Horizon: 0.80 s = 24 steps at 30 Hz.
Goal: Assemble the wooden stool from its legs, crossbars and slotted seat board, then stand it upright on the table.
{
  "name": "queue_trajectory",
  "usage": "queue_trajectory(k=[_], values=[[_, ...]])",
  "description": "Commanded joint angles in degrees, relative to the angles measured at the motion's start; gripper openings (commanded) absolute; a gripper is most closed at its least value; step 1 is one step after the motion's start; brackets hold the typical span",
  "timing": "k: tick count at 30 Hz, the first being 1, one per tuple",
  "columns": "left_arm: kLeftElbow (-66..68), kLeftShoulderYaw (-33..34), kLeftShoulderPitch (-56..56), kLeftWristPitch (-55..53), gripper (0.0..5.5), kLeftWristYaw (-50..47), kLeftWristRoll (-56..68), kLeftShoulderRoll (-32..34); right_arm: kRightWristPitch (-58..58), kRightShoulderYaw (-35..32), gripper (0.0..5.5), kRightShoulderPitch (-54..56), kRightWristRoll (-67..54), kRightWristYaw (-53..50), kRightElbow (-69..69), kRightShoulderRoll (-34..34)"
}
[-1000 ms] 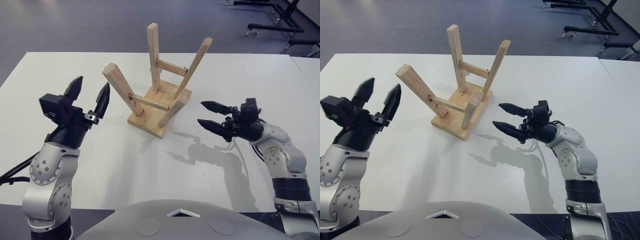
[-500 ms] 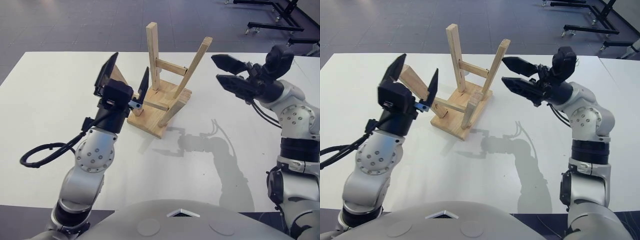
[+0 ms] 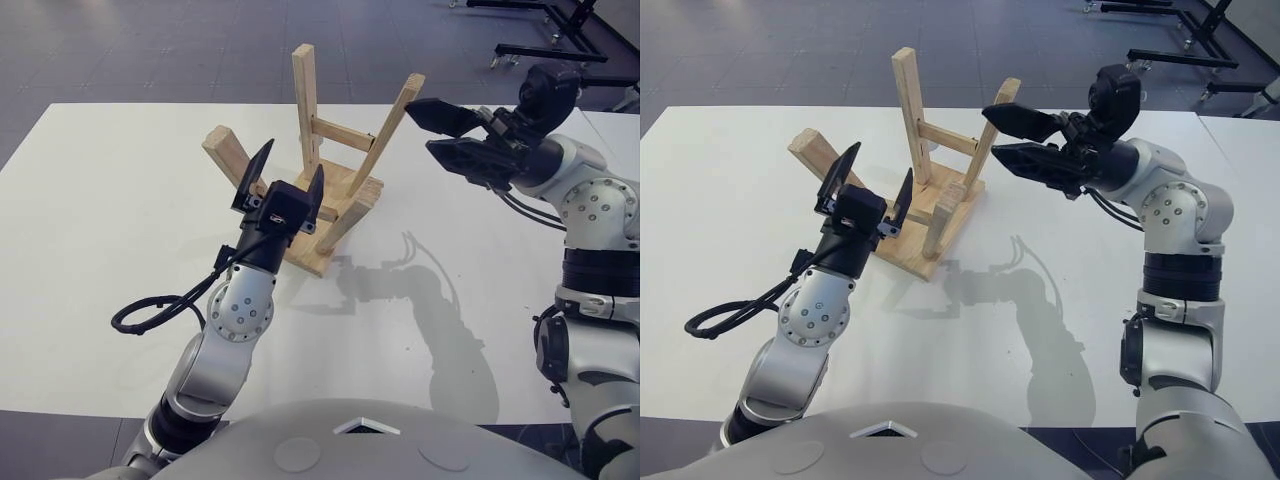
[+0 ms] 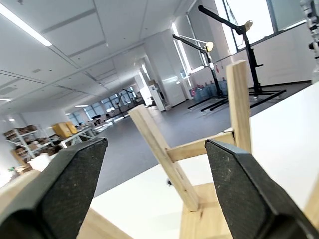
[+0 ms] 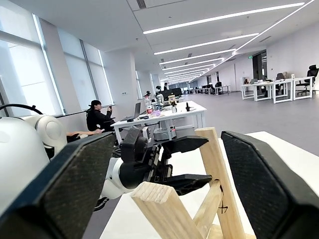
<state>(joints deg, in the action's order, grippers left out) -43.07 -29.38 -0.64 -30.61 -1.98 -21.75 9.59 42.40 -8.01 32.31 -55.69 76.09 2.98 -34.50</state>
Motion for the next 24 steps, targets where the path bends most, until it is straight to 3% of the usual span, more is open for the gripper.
queue_trajectory(k=[1,10,24], values=[[1.0,3.3,-0.9,1.2,3.60,3.0,2.5,0.1,-0.1,0.2,3.90,0.5,1.1,0.8,-0.7,-0.4],[1.2,9.4,-0.1,0.6,3.60,7.6,3.8,0.9,-0.3,0.3,3.90,0.0,2.3,1.3,-0.3,-0.4],[3.6,5.0,1.5,-9.2,3.60,14.1,1.2,2.5,0.0,0.4,3.90,-1.5,2.4,0.9,-2.4,-0.1]])
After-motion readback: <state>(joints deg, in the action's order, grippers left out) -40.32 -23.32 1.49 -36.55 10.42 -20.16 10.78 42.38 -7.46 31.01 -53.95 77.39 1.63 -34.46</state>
